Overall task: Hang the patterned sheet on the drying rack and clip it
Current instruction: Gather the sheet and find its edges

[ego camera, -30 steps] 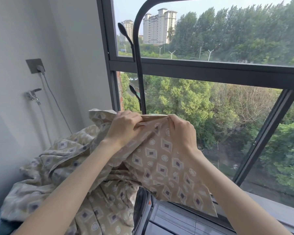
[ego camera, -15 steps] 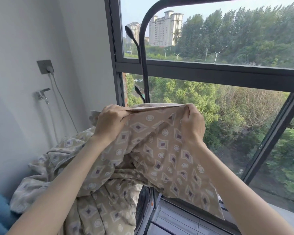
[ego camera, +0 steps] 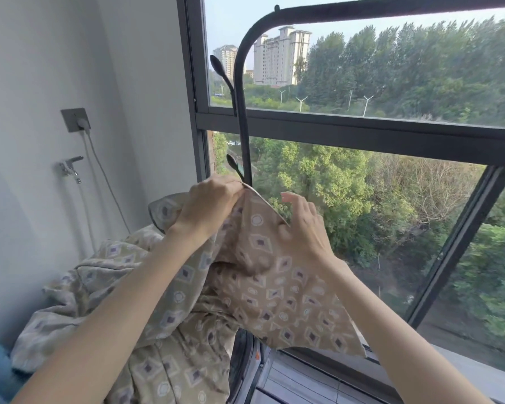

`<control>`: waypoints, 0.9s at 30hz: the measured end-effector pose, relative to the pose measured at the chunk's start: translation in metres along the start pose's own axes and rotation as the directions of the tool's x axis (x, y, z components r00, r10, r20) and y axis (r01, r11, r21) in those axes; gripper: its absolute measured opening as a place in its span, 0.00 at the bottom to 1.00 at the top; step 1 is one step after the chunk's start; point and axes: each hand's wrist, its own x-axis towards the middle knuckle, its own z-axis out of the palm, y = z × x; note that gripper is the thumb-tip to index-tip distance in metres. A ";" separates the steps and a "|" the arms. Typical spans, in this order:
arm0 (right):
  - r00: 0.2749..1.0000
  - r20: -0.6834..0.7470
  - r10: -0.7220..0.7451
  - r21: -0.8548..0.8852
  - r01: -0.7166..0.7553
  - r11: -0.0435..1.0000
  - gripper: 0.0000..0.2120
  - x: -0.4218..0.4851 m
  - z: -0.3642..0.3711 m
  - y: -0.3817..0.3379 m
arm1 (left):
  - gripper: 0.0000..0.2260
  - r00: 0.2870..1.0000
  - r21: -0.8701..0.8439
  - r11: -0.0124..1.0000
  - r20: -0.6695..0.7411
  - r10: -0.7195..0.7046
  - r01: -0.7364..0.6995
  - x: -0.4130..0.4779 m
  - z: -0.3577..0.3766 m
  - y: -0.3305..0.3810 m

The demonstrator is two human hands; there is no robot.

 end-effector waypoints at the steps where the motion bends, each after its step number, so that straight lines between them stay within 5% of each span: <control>1: 0.998 -0.004 -0.057 -0.029 0.057 0.998 0.22 0.000 0.002 -0.008 | 0.07 1.000 -0.011 1.000 0.020 0.001 -0.001 -0.003 0.004 0.003; 4: 0.993 -0.033 -0.118 -0.110 0.113 0.987 0.13 0.004 0.007 -0.020 | 0.05 1.000 -0.016 1.000 0.028 -0.007 0.008 -0.008 0.008 0.008; 9: 0.991 -0.128 -0.030 -0.168 0.009 0.986 0.13 0.007 0.002 -0.025 | 0.06 0.999 0.092 0.995 -0.038 -0.034 0.037 -0.017 0.009 -0.006; 17: 0.950 -0.267 0.162 0.115 -0.135 0.984 0.09 0.020 0.004 -0.034 | 0.17 0.957 0.186 0.945 0.063 -0.283 0.267 -0.056 0.010 -0.044; 22: 0.948 -0.240 0.209 0.213 -0.159 0.964 0.09 0.020 0.011 -0.039 | 0.22 0.938 0.008 0.954 0.179 -0.296 0.299 -0.061 0.007 -0.042; 27: 0.953 -0.221 0.208 0.217 -0.160 0.963 0.10 0.021 0.005 -0.042 | 0.12 0.969 -0.076 0.966 0.027 -0.247 0.248 -0.063 0.012 -0.021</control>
